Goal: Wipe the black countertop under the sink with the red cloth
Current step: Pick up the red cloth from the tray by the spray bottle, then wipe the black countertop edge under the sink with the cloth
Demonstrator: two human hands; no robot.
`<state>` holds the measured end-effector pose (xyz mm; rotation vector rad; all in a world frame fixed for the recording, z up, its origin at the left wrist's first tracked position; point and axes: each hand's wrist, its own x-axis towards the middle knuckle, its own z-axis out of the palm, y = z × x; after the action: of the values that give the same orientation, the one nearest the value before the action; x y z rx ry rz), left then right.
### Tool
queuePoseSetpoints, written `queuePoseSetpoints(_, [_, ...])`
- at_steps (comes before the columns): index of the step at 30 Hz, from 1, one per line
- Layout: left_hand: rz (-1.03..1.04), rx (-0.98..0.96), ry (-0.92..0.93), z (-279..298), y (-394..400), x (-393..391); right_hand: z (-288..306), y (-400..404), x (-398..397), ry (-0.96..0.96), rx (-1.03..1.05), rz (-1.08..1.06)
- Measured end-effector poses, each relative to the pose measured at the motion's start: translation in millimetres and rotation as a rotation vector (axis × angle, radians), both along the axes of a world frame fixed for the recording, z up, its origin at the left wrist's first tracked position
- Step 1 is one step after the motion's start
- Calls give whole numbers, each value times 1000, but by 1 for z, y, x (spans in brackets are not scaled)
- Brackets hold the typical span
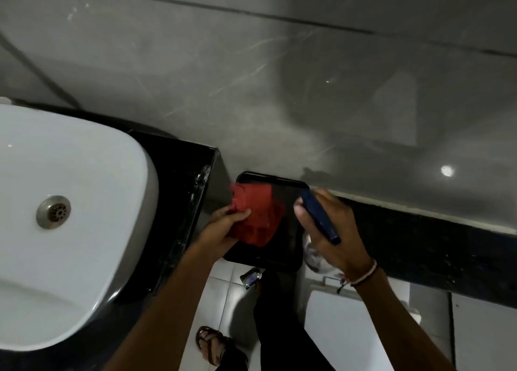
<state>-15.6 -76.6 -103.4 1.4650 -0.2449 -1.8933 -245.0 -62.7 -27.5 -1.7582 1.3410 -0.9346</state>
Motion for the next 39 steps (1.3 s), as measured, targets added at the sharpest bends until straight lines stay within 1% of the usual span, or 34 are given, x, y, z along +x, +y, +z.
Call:
queuePoseSetpoints(3, [142, -80, 55, 13, -9, -3, -13, 25, 7, -24, 100, 25])
queuePoseSetpoints(5, [172, -133, 123, 23, -15, -5, -21, 36, 16, -2, 105, 16])
queuePoseSetpoints(8, [157, -189, 194, 31, -19, -6, -27, 40, 28, 77, 106, -28])
queuePoseSetpoints(11, [101, -224, 223, 36, -20, -7, -32, 40, 37, 110, 77, -103])
queuePoseSetpoints(14, [70, -232, 219, 41, -17, -7, -35, 42, 39, 136, 41, -160])
queuePoseSetpoints(19, [52, -228, 210, 48, -13, -1, -38, 34, 36, 127, 21, -187])
queuePoseSetpoints(23, [57, -253, 150, 57, -11, 7, -45, 13, 38, 15, 2, -300])
queuePoseSetpoints(25, [55, -275, 118, 61, -9, 13, -54, -2, 38, -11, -15, -334])
queuePoseSetpoints(31, [96, -313, 56, 70, 0, 37, -83, -38, 35, 122, 44, -329])
queuePoseSetpoints(34, [121, -307, 32, 75, 2, 45, -87, -45, 32, 214, 18, -251])
queuePoseSetpoints(36, [141, -302, 34, 78, 3, 47, -90, -41, 28, 229, 71, -178])
queuePoseSetpoints(38, [154, -297, 28, 82, 5, 47, -88, -29, 22, 120, 217, -142])
queuePoseSetpoints(39, [152, -296, 23, 85, 6, 47, -86, -20, 17, 84, 265, -161])
